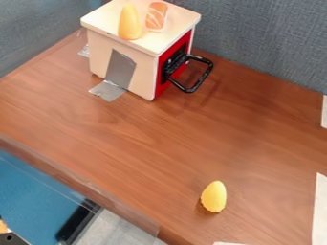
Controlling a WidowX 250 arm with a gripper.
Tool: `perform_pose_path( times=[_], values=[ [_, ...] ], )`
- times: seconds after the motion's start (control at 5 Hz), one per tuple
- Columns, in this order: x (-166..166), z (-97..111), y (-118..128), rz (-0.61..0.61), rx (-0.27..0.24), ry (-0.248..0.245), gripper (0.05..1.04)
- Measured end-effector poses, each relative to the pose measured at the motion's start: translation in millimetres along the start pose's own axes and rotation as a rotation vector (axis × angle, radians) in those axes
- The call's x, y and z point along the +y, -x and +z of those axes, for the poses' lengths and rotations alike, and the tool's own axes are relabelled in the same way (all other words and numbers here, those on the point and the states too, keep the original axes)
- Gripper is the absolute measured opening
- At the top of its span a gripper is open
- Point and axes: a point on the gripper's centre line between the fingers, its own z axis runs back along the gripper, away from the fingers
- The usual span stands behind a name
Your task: Put the two things in the table
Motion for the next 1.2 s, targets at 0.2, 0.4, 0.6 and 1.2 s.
perform_pose_path(
  times=[0.2,0.4,0.6,1.2],
  values=[
    [6,-30,-11,0.061,0.042,-0.020,1.001],
    [8,-47,-21,0.109,0.069,-0.017,1.001],
    [6,-57,-28,0.133,0.077,0.007,1.001],
    [-2,-67,-32,0.097,0.092,0.006,0.570]
  ],
)
